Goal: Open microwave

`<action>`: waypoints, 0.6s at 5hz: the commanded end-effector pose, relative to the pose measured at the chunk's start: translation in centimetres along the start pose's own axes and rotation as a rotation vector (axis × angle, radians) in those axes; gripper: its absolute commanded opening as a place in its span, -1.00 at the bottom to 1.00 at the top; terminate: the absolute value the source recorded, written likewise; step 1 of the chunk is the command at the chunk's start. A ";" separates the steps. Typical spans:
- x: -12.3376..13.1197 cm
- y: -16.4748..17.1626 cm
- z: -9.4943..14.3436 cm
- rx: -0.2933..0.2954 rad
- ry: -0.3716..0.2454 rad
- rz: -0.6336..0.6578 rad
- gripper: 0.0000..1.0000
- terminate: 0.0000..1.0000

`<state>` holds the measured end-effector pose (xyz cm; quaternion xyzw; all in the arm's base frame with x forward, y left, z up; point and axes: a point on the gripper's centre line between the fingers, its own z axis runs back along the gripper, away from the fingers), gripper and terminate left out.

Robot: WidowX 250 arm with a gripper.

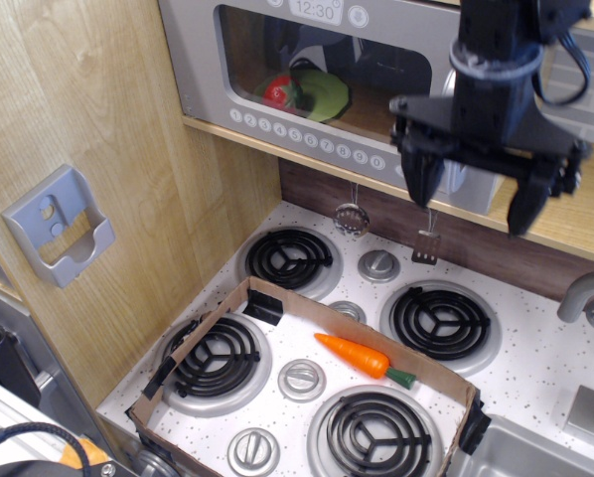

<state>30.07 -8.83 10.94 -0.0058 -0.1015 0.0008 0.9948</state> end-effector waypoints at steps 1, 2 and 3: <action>3.9 1.6 1.2 0.012 -0.028 -0.056 1.00 -1.00; 5.8 2.7 0.9 0.009 -0.045 -0.097 1.00 -1.00; 6.6 3.7 1.0 0.030 -0.058 -0.112 1.00 -1.00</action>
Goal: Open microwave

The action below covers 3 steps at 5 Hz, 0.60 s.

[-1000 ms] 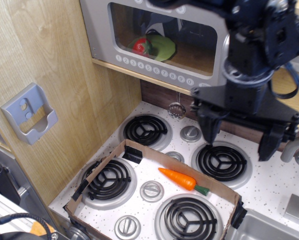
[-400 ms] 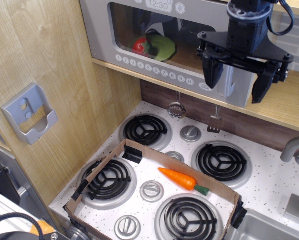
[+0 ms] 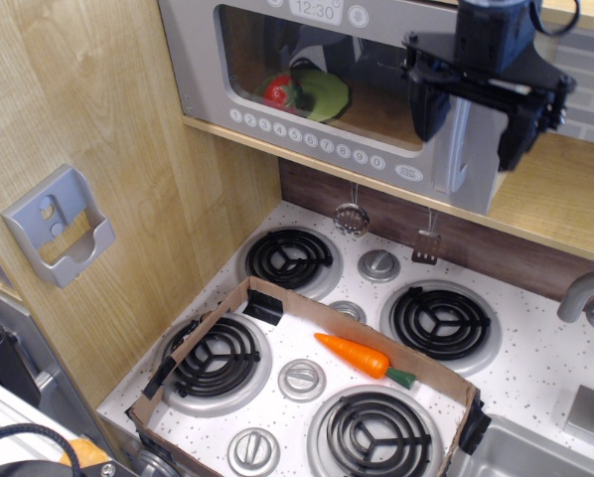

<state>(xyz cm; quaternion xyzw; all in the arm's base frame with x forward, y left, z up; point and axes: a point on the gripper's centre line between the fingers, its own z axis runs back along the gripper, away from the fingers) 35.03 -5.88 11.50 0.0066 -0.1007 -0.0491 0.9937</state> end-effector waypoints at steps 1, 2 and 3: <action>1.8 1.8 1.2 0.044 -0.060 0.000 1.00 -1.00; 2.5 2.3 0.8 0.030 -0.044 -0.016 1.00 -1.00; 2.9 2.4 0.8 0.022 -0.043 -0.016 1.00 -1.00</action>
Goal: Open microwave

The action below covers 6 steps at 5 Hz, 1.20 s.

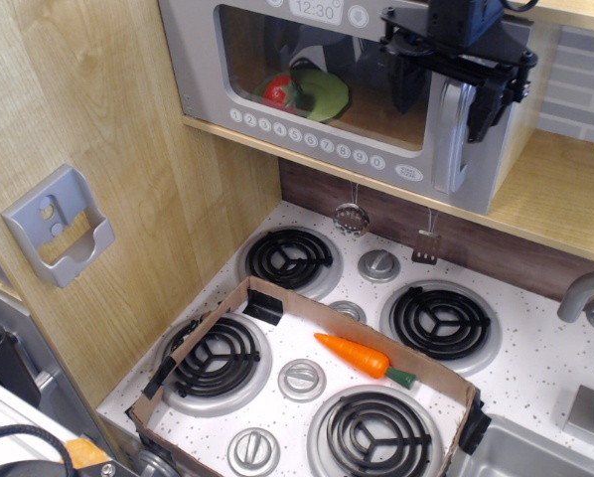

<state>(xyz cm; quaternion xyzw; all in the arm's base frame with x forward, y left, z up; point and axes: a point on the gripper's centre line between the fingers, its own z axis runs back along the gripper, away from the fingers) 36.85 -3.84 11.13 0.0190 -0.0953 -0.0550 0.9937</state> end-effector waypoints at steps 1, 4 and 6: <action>1.2 0.0 1.5 0.007 -0.069 0.023 -1.00 -1.00; -3.2 -0.5 1.1 0.009 -0.129 0.196 -1.00 -1.00; -7.1 -1.1 2.2 0.035 -0.118 0.277 1.00 -1.00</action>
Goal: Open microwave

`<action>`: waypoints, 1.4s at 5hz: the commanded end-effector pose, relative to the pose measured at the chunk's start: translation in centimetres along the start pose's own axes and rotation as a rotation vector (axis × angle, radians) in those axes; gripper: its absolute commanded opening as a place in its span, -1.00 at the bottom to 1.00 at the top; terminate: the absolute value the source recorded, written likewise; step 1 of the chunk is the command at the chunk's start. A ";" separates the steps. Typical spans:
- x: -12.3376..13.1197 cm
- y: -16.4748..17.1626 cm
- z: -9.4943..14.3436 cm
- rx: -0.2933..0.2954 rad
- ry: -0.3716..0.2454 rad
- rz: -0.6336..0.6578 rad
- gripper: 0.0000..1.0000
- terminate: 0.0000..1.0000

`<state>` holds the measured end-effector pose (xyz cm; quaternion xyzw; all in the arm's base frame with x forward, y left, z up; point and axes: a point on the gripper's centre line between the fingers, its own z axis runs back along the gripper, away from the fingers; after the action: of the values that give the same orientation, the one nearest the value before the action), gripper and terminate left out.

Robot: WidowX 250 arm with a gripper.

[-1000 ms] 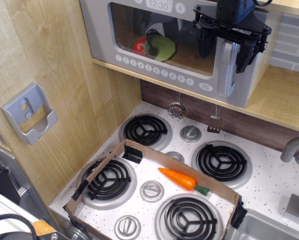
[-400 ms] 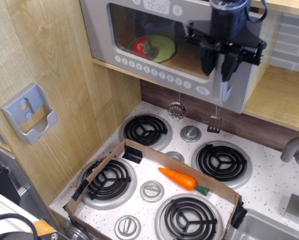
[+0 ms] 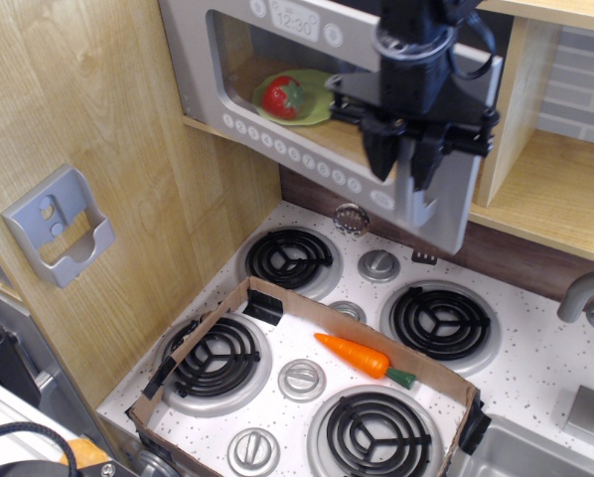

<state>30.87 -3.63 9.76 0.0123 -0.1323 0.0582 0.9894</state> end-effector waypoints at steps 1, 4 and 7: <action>-4.6 -3.0 2.9 0.007 0.014 0.119 1.00 -1.00; -4.4 -12.5 2.2 -0.186 0.026 -0.140 1.00 -1.00; 1.2 -13.0 1.9 -0.197 -0.058 -0.548 1.00 -1.00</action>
<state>33.24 -15.73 9.87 -0.0426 -0.1313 -0.2290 0.9636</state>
